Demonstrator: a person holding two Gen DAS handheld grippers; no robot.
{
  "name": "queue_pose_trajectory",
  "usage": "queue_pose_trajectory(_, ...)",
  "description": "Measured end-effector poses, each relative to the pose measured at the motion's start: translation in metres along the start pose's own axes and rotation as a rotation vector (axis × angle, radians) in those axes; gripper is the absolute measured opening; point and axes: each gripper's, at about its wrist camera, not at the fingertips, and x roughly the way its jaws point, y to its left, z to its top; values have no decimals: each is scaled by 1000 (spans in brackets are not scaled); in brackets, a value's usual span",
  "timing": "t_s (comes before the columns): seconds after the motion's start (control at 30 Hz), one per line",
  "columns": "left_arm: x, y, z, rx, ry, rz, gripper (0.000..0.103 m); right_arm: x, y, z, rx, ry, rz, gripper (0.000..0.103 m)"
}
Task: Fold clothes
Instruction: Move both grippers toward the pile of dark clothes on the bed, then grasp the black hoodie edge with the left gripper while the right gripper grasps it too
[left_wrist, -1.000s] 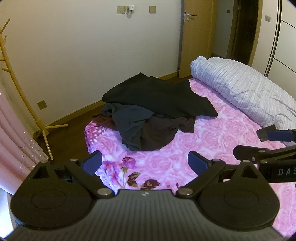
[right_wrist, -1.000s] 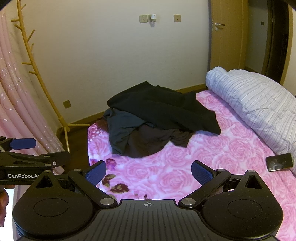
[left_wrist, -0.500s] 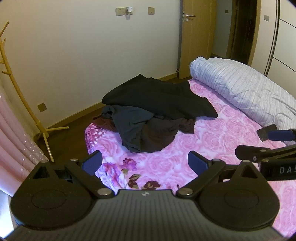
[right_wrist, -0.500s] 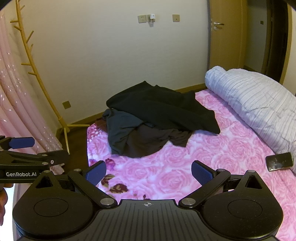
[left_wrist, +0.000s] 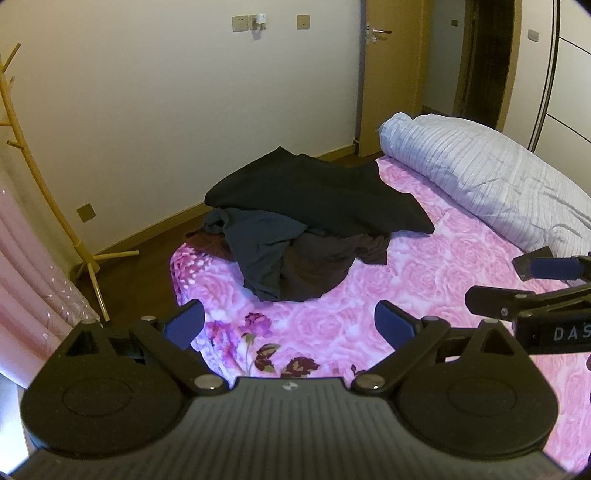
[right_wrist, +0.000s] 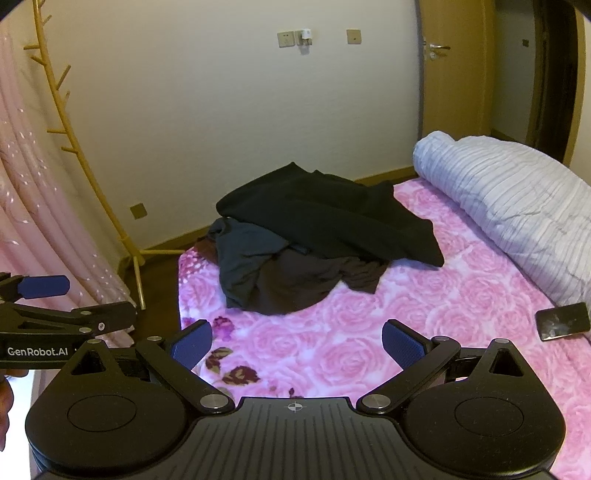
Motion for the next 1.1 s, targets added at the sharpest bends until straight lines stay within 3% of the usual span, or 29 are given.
queue_pose_trajectory(0.43,-7,-12,-7,42,7,12,97,2,-7,-2,2,11,27,101)
queue_pose_trajectory(0.77,64,13,23,112,44,-30,97,31,-4,11,12,35,3,101)
queue_pose_trajectory(1.1,150,41,61,181,81,-99,96,136,2,70,-4,111,-87,101)
